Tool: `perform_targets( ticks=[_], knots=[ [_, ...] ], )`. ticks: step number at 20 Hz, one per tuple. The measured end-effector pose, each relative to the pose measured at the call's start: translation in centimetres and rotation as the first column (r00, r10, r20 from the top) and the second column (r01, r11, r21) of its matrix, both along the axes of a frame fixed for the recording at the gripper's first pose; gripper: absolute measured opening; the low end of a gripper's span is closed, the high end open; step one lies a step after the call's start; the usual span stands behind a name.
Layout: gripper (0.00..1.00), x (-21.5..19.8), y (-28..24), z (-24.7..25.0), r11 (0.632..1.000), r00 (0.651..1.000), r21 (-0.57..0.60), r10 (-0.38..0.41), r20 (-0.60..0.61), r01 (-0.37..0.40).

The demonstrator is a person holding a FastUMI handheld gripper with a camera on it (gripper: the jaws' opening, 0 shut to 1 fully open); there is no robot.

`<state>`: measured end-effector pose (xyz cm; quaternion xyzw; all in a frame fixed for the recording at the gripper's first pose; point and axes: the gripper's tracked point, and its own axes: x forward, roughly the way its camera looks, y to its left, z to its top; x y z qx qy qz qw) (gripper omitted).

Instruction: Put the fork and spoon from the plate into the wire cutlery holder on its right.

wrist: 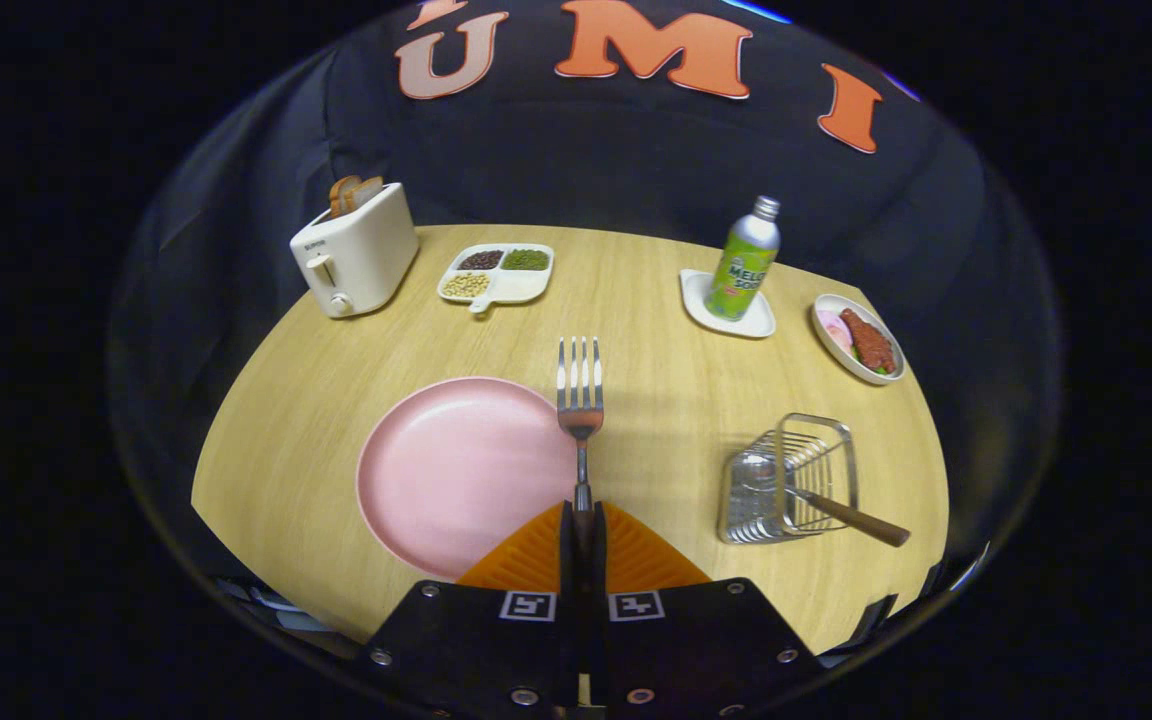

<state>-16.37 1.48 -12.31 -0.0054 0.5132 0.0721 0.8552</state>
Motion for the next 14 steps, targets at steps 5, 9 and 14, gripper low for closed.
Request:
perform_targets(
  ticks=[5,9,14],
  knots=[
    [0.05,-1.2,-8.6,0.6,0.994,0.998,-0.101,-0.053,-0.041,0.049],
    [0.05,-1.8,-11.7,0.3,0.991,0.993,-0.118,-0.07,-0.097,0.058],
    [0.05,-2.2,-12.9,-0.1,0.993,0.98,-0.114,-0.04,-0.194,0.018]
  ],
)
